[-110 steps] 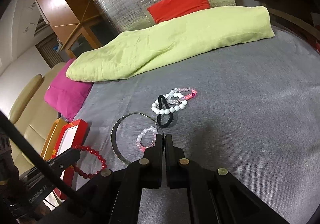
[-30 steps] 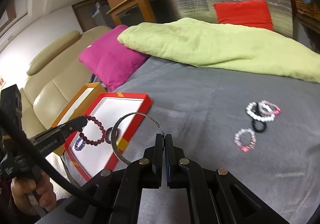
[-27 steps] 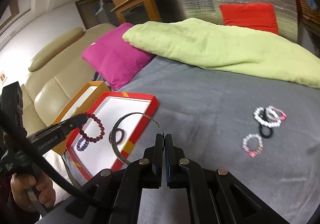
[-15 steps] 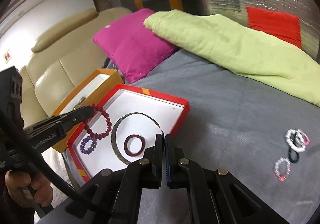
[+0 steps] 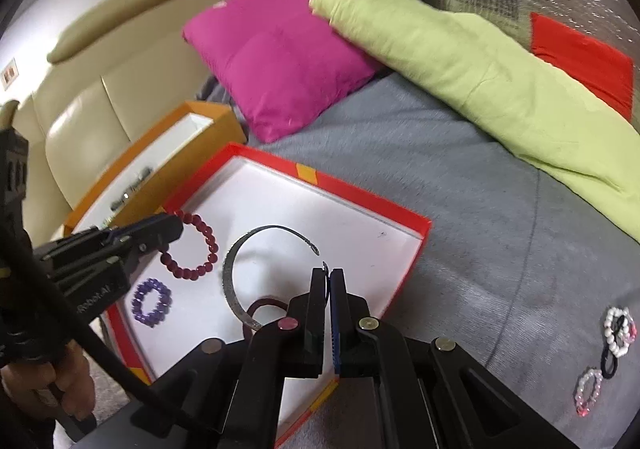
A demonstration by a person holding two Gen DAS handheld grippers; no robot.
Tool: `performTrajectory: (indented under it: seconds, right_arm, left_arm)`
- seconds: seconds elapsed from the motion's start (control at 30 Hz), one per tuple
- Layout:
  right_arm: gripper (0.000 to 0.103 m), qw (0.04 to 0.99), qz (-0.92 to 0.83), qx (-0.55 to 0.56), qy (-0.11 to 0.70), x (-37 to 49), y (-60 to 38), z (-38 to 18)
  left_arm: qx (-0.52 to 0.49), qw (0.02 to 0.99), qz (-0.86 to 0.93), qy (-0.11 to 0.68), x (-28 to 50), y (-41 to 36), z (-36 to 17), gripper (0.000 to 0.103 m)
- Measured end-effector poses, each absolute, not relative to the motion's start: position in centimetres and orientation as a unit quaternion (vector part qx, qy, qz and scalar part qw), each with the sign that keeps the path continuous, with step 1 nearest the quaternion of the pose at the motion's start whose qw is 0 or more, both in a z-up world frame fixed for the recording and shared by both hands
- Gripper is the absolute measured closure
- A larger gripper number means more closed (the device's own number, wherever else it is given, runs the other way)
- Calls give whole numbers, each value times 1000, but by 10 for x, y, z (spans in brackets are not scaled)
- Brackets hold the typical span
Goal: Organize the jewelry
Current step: 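Carry the red bead bracelet with the left tool while the right tool carries the silver bangle to the tray, then lower and open the left tool in the tray while the right tool releases the silver bangle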
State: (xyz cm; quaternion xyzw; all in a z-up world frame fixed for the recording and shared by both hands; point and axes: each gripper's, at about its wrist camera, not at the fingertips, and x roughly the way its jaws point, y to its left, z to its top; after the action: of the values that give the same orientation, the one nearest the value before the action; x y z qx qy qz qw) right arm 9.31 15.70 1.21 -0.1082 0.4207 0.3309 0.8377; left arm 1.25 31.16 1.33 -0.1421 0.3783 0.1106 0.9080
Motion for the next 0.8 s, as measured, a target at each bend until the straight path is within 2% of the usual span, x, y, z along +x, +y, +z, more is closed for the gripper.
performTrajectory:
  seconds: [0.37, 0.8]
  right_arm:
    - [101, 831, 312, -132, 440, 110, 177, -10]
    - [101, 827, 300, -152, 450, 120, 189, -20]
  left_arm:
    - [-197, 911, 49, 359, 14, 329, 18, 94]
    - [-137, 899, 113, 401, 22, 334, -10, 94]
